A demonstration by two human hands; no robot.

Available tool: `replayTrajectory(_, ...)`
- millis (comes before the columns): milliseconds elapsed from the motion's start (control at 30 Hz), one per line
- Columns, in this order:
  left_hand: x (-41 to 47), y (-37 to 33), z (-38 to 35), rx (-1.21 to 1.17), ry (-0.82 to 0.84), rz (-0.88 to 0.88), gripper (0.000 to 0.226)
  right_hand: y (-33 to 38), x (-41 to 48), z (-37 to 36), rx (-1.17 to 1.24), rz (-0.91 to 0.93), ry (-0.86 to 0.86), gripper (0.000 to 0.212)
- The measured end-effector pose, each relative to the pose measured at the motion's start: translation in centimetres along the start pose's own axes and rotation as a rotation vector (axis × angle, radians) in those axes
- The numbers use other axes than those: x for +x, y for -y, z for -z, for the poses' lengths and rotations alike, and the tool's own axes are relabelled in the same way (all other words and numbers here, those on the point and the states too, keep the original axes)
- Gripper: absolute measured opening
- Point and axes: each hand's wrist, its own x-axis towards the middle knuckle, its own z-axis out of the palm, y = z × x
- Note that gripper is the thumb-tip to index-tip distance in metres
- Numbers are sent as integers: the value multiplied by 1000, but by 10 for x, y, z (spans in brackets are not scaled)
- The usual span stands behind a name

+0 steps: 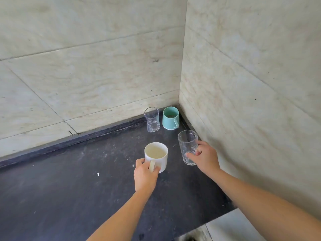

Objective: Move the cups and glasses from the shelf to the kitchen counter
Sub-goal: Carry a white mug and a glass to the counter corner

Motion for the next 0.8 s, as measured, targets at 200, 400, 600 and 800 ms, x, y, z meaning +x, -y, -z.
replayTrajectory(200,66,6,-37,-29,26,69,33,-13,57,-43,-38,-24,27,45)
replayTrajectory(400,101,10,-59,-56,21,85,32,-19,90,-72,-30,-30,-4,47)
replayTrajectory(600,119,11,-74,-73,22,20,28,-28,106,-89,-34,-13,8,37)
replayTrajectory(800,119,16,-86,-59,52,44,24,-38,102,-89,-63,-11,37,40)
